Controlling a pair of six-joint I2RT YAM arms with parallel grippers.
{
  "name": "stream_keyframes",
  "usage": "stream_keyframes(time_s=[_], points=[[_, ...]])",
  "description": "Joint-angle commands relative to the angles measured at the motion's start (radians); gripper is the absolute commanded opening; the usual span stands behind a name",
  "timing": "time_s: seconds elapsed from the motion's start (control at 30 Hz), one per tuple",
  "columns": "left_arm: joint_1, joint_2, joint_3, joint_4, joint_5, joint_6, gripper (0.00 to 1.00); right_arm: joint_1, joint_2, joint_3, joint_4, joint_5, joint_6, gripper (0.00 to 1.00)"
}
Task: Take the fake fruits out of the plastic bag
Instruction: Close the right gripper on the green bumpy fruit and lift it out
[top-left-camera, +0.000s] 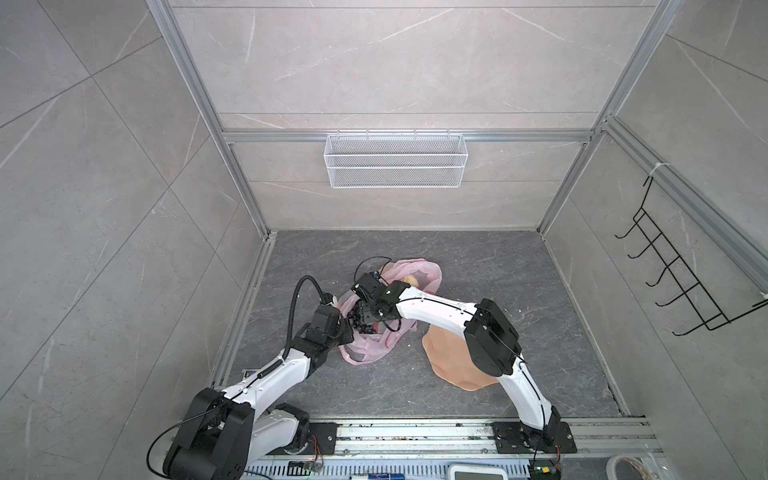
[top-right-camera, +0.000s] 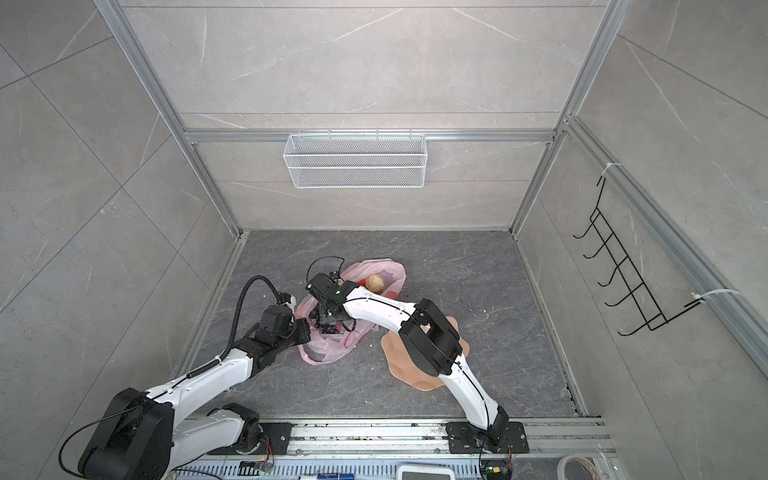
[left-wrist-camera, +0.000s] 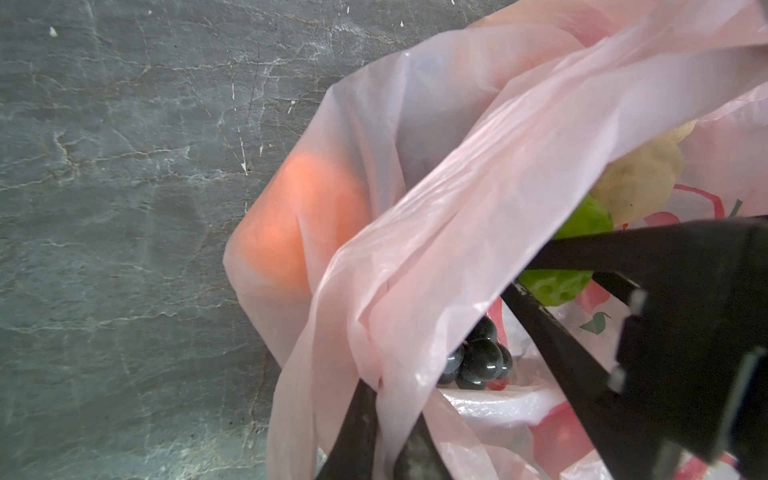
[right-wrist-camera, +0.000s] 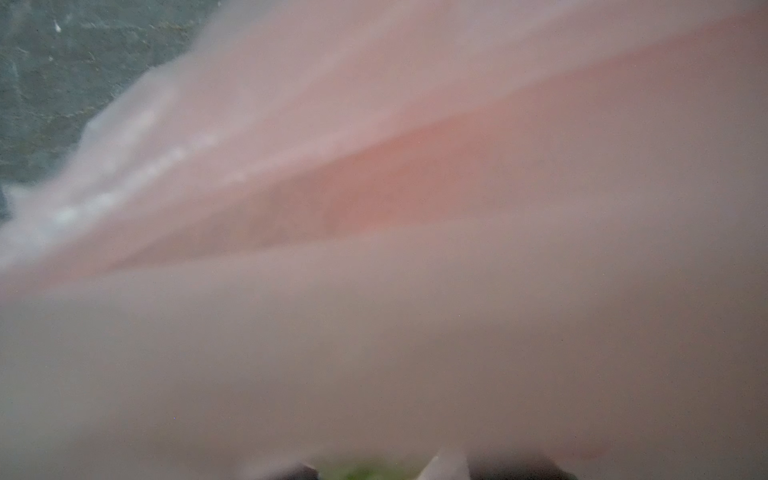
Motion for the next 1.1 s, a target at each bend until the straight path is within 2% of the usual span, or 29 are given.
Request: stream_keyframes(time_s=[0.0,0.27,0.37,0.53,0.67,0.83,1.07], points=[[-0.001,-0.016,-0.005,0.032,0.005,0.02,0.1,0.002,0.03,0.03,-0.037,0.022,-0.012,0.73],[-0.001,-0.017,-0.004,0.032,0.002,0.022,0.1,0.002,0.05,0.04,-0.06,0.042,-0.01,0.74],[-0.001,-0.017,-0.005,0.032,0.002,0.021,0.1,0.002,0.049,0.042,-0.069,0.061,-0.01,0.72],[-0.001,-0.017,-0.005,0.031,0.001,0.022,0.1,0.002,-0.009,0.011,-0.077,0.099,-0.031,0.66],[-0.001,-0.016,-0.004,0.03,-0.002,0.021,0.1,0.002,-0.055,-0.021,-0.08,0.099,-0.053,0.67],[-0.001,-0.014,-0.003,0.031,-0.003,0.023,0.1,0.002,-0.084,-0.057,-0.06,0.085,-0.102,0.58],[-0.001,-0.011,-0.002,0.033,-0.003,0.027,0.1,0.002,-0.166,-0.068,-0.083,0.027,-0.166,0.53]])
